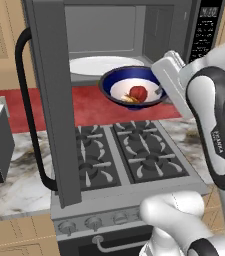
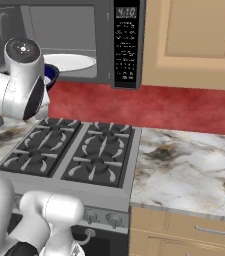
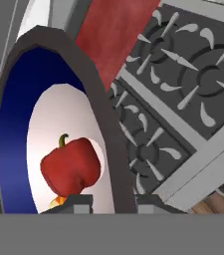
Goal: The microwave is finished heating the shrimp and bell pepper. Take the bowl containing the food and place it on the dining counter.
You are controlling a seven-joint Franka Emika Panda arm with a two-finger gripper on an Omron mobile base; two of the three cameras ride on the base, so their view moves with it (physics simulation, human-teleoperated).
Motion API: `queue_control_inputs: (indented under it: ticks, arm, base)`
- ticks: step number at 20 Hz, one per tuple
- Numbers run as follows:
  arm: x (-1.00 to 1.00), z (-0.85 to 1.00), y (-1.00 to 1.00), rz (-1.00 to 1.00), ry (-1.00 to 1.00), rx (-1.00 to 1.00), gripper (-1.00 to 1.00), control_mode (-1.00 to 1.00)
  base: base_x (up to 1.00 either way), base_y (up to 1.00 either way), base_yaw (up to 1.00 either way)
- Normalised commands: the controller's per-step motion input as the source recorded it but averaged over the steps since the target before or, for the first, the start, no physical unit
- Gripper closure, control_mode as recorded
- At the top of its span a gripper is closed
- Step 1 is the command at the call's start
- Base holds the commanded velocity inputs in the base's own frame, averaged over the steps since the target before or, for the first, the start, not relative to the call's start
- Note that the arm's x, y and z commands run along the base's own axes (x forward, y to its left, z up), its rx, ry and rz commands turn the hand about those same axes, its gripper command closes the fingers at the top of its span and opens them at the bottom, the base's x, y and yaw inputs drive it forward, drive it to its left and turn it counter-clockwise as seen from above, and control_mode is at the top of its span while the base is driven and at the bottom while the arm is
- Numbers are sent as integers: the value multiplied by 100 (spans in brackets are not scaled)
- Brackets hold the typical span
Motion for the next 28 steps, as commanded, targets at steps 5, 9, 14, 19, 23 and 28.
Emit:
queue_control_inputs:
  ticks: [5, 9, 14, 19, 23, 28]
  arm:
    - [-100, -78, -89, -1, -8, -4, 100, -100]
    - [-60, -29, -65, -1, -12, 1, 100, -100]
    - [0, 0, 0, 0, 0, 0, 100, -100]
    - [-1, 0, 0, 0, 0, 0, 100, -100]
    - [-12, 0, 0, 0, 0, 0, 100, 100]
    - [0, 0, 0, 0, 0, 0, 100, 100]
  base:
    - [0, 0, 0]
    - [0, 0, 0]
    - [0, 0, 0]
    - [0, 0, 0]
    - [-37, -11, 7]
    - [-99, -58, 32]
